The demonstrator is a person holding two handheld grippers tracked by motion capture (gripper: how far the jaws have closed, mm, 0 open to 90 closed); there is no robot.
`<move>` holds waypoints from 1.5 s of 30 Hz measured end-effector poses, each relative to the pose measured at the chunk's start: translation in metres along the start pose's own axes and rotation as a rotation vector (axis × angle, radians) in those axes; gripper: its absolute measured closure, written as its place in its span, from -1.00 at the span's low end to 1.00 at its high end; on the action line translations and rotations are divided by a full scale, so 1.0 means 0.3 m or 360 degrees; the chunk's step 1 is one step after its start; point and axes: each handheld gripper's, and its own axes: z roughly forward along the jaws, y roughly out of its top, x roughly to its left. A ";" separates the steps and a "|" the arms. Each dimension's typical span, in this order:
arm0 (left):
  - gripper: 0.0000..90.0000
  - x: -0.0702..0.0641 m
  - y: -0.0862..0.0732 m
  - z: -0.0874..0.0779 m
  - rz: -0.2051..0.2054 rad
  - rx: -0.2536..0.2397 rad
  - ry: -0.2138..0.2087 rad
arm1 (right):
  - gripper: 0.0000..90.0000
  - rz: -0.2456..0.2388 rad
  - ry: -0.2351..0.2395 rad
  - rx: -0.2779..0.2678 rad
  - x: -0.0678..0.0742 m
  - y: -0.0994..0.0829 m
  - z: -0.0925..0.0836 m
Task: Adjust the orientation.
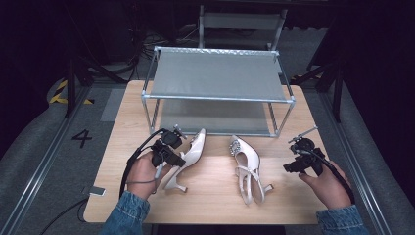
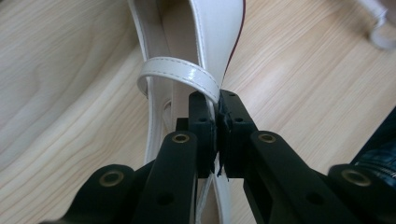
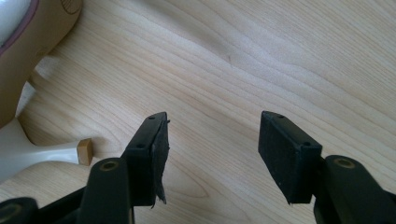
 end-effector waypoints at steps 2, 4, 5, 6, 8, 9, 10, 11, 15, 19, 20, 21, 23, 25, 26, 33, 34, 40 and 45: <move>0.90 0.000 -0.008 -0.016 -0.0003 0.0032 0.0089 | -0.05 0.0000 -0.0003 0.0001 -0.001 0.000 0.000; 0.89 0.003 -0.016 -0.029 -0.0016 0.0064 0.0155 | -0.05 0.0003 -0.0001 -0.0001 -0.002 0.000 -0.002; 0.89 0.004 -0.020 -0.034 -0.0031 0.0074 0.0196 | -0.05 0.0000 0.0000 -0.0004 -0.002 0.000 -0.002; 0.89 0.005 -0.021 -0.036 -0.0024 0.0080 0.0218 | -0.05 0.0002 0.0005 -0.0006 -0.001 0.001 -0.003; 0.89 0.000 -0.019 -0.034 -0.0029 0.0084 0.0233 | -0.05 0.0001 0.0003 -0.0006 0.001 0.001 -0.004; 0.89 -0.007 -0.015 -0.029 -0.0010 0.0082 0.0215 | -0.05 -0.0002 0.0002 -0.0007 0.002 0.002 -0.004; 0.89 -0.019 -0.009 -0.024 0.0005 0.0091 0.0213 | -0.05 -0.0002 0.0002 -0.0007 0.004 0.002 -0.003; 0.89 -0.031 -0.002 -0.018 0.0026 0.0088 0.0219 | -0.05 -0.0006 -0.0002 -0.0004 0.005 0.002 -0.002; 0.88 -0.063 0.028 0.013 0.0068 0.0085 0.0145 | -0.05 -0.0016 -0.0002 0.0003 0.007 0.002 0.005; 0.88 -0.068 0.041 0.039 0.0051 0.0077 0.0067 | -0.06 -0.0007 -0.0003 0.0007 0.007 0.001 0.006; 0.88 -0.071 0.045 0.044 0.0066 0.0084 0.0071 | -0.06 -0.0006 -0.0003 0.0008 0.007 0.001 0.006; 0.87 -0.077 0.048 0.049 0.0066 0.0087 0.0069 | -0.06 -0.0008 0.0000 0.0009 0.006 0.001 0.007; 0.86 -0.085 0.055 0.065 0.0068 0.0093 0.0042 | -0.06 -0.0008 0.0003 0.0013 0.005 0.000 0.012; 0.85 -0.090 0.062 0.083 0.0083 0.0110 0.0032 | -0.07 -0.0008 0.0006 0.0023 0.009 0.001 0.018; 0.85 -0.093 0.064 0.090 0.0083 0.0122 0.0023 | -0.07 -0.0018 0.0004 0.0023 0.009 0.002 0.020; 0.61 -0.099 0.071 0.083 0.0070 0.0063 -0.0004 | -0.08 -0.0028 0.0009 0.0039 0.018 0.002 0.030; 0.57 -0.099 0.072 0.084 0.0062 0.0053 -0.0011 | -0.08 -0.0027 0.0002 0.0044 0.020 0.002 0.029; 0.51 -0.110 0.090 0.112 0.0062 0.0043 0.0009 | -0.09 -0.0033 0.0005 0.0046 0.018 -0.003 0.031; 0.52 -0.119 0.125 0.149 0.0065 0.0100 0.0060 | -0.09 -0.0017 -0.0003 0.0057 0.015 -0.013 0.035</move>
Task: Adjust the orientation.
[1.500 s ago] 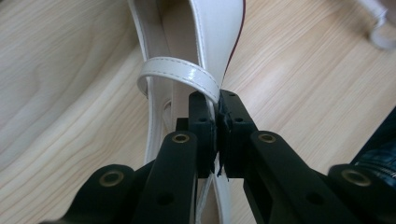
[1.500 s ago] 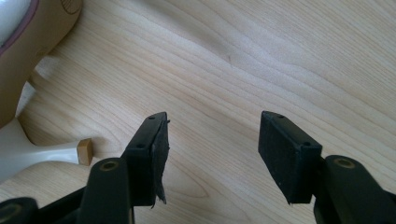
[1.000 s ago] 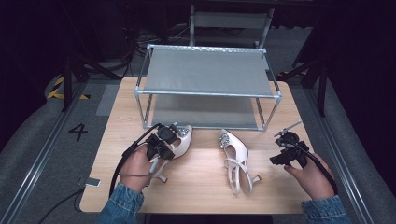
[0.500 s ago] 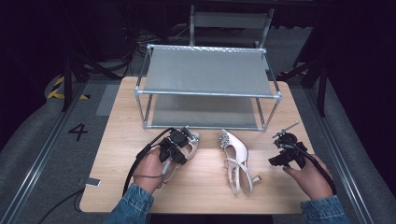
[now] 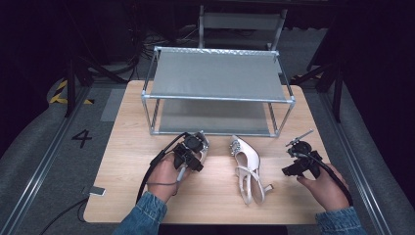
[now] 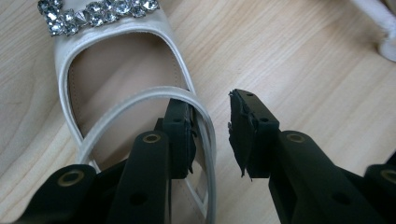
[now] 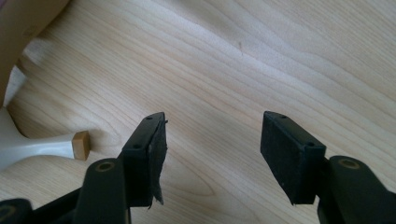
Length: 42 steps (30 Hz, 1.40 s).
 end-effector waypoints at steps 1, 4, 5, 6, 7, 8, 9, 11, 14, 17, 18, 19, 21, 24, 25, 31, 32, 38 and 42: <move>0.54 0.000 0.003 0.007 -0.0006 0.0010 0.0014 | -0.09 0.0001 0.0003 0.0000 -0.001 -0.004 0.002; 0.63 0.006 0.016 0.034 -0.0015 0.0070 0.0044 | -0.10 0.0006 0.0004 0.0009 -0.005 -0.013 0.003; 0.66 0.005 0.019 0.041 -0.0012 0.0068 0.0053 | -0.10 0.0012 0.0003 0.0010 -0.009 -0.018 0.003; 0.66 0.005 0.023 0.044 -0.0009 0.0084 0.0062 | -0.10 0.0012 -0.0003 0.0006 -0.013 -0.023 0.004; 0.67 0.004 0.025 0.047 -0.0014 0.0084 0.0068 | -0.10 0.0026 0.0000 0.0013 -0.014 -0.025 0.002; 0.67 0.003 0.029 0.049 -0.0005 0.0102 0.0079 | -0.10 0.0025 0.0004 0.0005 -0.017 -0.030 0.004; 0.67 -0.001 0.031 0.055 -0.0007 0.0102 0.0090 | -0.10 0.0025 -0.0003 0.0010 -0.019 -0.033 0.003; 0.69 -0.005 0.035 0.065 0.0002 0.0115 0.0114 | -0.10 0.0034 -0.0003 0.0012 -0.024 -0.040 0.002; 0.72 -0.003 0.038 0.072 0.0006 0.0123 0.0124 | -0.10 0.0048 -0.0003 0.0009 -0.027 -0.047 0.000; 0.75 -0.003 0.040 0.077 0.0009 0.0125 0.0136 | -0.10 0.0049 0.0001 0.0007 -0.029 -0.051 0.000; 0.78 -0.003 0.040 0.077 0.0012 0.0124 0.0141 | -0.10 0.0049 0.0000 0.0011 -0.029 -0.051 0.000; 0.85 -0.003 0.039 0.076 0.0018 0.0118 0.0151 | -0.10 0.0046 0.0002 0.0015 -0.028 -0.050 -0.001; 0.88 0.002 0.035 0.075 0.0014 0.0098 0.0144 | -0.10 0.0044 0.0003 0.0007 -0.028 -0.050 0.001; 0.89 0.005 0.032 0.071 0.0029 0.0097 0.0142 | -0.10 0.0046 -0.0002 0.0007 -0.027 -0.048 -0.002; 0.89 0.004 0.031 0.068 0.0026 0.0096 0.0143 | -0.10 0.0046 -0.0002 0.0007 -0.027 -0.048 -0.002; 0.90 0.010 0.026 0.023 0.0016 0.0029 0.0162 | -0.10 0.0049 -0.0003 0.0004 -0.034 -0.050 -0.001; 0.90 0.013 0.026 0.012 0.0010 0.0016 0.0154 | -0.10 0.0052 0.0002 0.0002 -0.035 -0.051 -0.001; 0.90 0.027 0.044 -0.014 0.0016 -0.0034 0.0188 | -0.10 0.0062 0.0006 0.0001 -0.037 -0.055 -0.005; 0.90 0.039 0.069 -0.017 0.0022 -0.0034 0.0208 | -0.10 0.0069 0.0005 -0.0001 -0.040 -0.063 -0.007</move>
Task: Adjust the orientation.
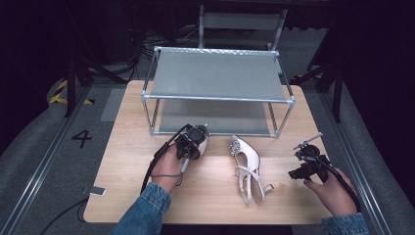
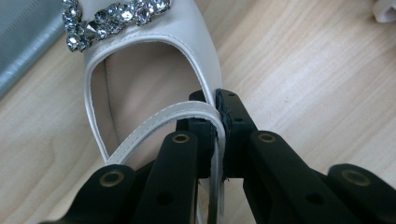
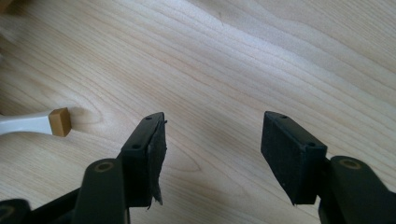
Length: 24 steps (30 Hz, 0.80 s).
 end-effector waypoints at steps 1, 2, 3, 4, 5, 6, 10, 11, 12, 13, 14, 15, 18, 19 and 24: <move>0.90 0.005 0.009 0.001 -0.0007 0.0002 0.0008 | -0.10 -0.0002 -0.0002 0.0002 -0.001 -0.003 0.001; 0.90 0.009 0.015 0.001 0.0000 0.0005 0.0009 | -0.10 -0.0002 -0.0003 0.0001 -0.002 -0.005 0.002; 0.90 0.013 0.022 0.002 0.0001 0.0008 0.0018 | -0.11 -0.0002 -0.0002 0.0005 -0.003 -0.007 0.003; 0.90 0.017 0.029 0.002 0.0000 0.0015 0.0019 | -0.11 -0.0007 -0.0002 0.0006 -0.004 -0.009 0.005; 0.90 0.020 0.037 0.002 -0.0006 0.0004 0.0022 | -0.12 -0.0003 -0.0001 0.0006 -0.003 -0.010 0.007; 0.90 0.025 0.044 0.000 -0.0005 0.0000 0.0028 | -0.12 -0.0016 -0.0003 0.0012 -0.005 -0.012 0.009; 0.90 0.043 0.075 -0.005 -0.0016 -0.0027 0.0034 | -0.12 -0.0021 0.0004 0.0018 -0.002 -0.017 0.015; 0.90 0.044 0.081 -0.004 -0.0026 -0.0029 0.0039 | -0.12 -0.0020 0.0007 0.0018 -0.001 -0.018 0.015; 0.90 0.049 0.091 -0.002 -0.0032 -0.0035 0.0037 | -0.12 -0.0027 0.0007 0.0015 -0.002 -0.019 0.016; 0.90 0.053 0.098 -0.002 -0.0027 -0.0026 0.0046 | -0.12 -0.0026 0.0003 0.0018 -0.002 -0.021 0.015; 0.89 0.065 0.111 0.005 -0.0030 -0.0049 0.0050 | -0.12 -0.0020 0.0009 0.0018 -0.001 -0.025 0.013; 0.89 0.065 0.111 0.005 -0.0030 -0.0049 0.0050 | -0.12 -0.0020 0.0009 0.0018 -0.001 -0.025 0.013; 0.89 0.087 0.135 0.010 -0.0058 -0.0053 0.0065 | -0.12 -0.0015 0.0006 0.0016 -0.005 -0.033 0.009; 0.89 0.092 0.139 0.013 -0.0058 -0.0061 0.0068 | -0.12 -0.0014 0.0005 0.0013 -0.007 -0.035 0.008; 0.89 0.126 0.166 0.020 -0.0101 -0.0106 0.0073 | -0.12 -0.0011 0.0012 0.0017 -0.012 -0.042 0.006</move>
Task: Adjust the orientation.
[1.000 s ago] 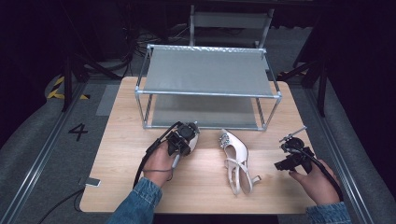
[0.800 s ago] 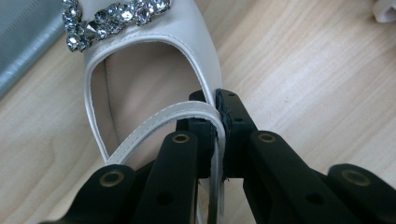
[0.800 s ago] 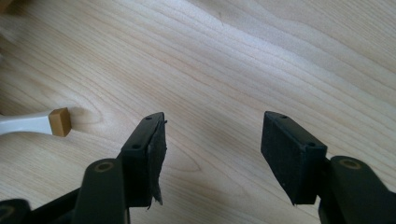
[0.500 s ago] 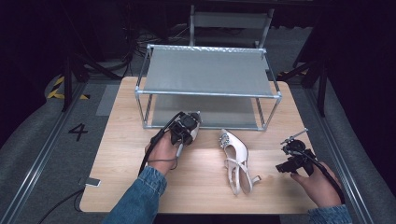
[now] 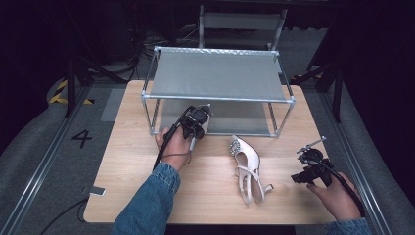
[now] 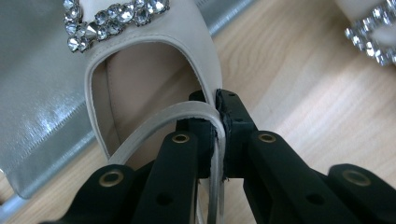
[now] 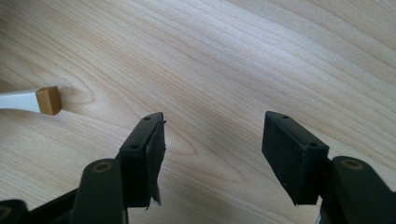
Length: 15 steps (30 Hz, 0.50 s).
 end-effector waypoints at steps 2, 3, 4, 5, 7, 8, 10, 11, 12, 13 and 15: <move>0.89 0.005 0.009 0.004 -0.0023 0.0012 0.0000 | -0.12 -0.0001 -0.0006 -0.0001 -0.001 -0.002 0.001; 0.89 0.006 0.013 0.009 -0.0024 0.0003 0.0003 | -0.12 0.0000 -0.0002 0.0000 0.000 -0.002 0.002; 0.89 0.007 0.018 0.012 -0.0024 0.0004 0.0017 | -0.12 0.0002 0.0006 0.0001 0.001 -0.003 0.003; 0.89 0.007 0.021 0.014 -0.0022 0.0006 0.0019 | -0.12 0.0000 0.0006 0.0003 0.000 -0.004 0.003; 0.89 0.008 0.027 0.022 -0.0030 -0.0014 0.0028 | -0.12 0.0001 0.0008 0.0003 0.000 -0.004 0.004; 0.89 0.010 0.034 0.028 -0.0032 -0.0008 0.0038 | -0.12 -0.0002 0.0004 0.0006 0.000 -0.005 0.004; 0.89 0.012 0.040 0.035 -0.0040 -0.0012 0.0049 | -0.12 -0.0004 0.0005 0.0006 0.000 -0.005 0.004; 0.89 0.013 0.040 0.040 -0.0051 -0.0029 0.0053 | -0.12 -0.0004 -0.0001 0.0008 -0.001 -0.006 0.006; 0.89 0.014 0.043 0.043 -0.0067 -0.0030 0.0051 | -0.12 -0.0005 -0.0001 0.0009 -0.001 -0.006 0.006; 0.89 0.016 0.045 0.046 -0.0073 -0.0030 0.0057 | -0.12 -0.0006 0.0001 0.0009 -0.001 -0.006 0.006; 0.89 0.040 0.055 0.052 0.0034 -0.0021 0.0067 | -0.12 -0.0001 0.0005 0.0009 0.000 -0.007 0.006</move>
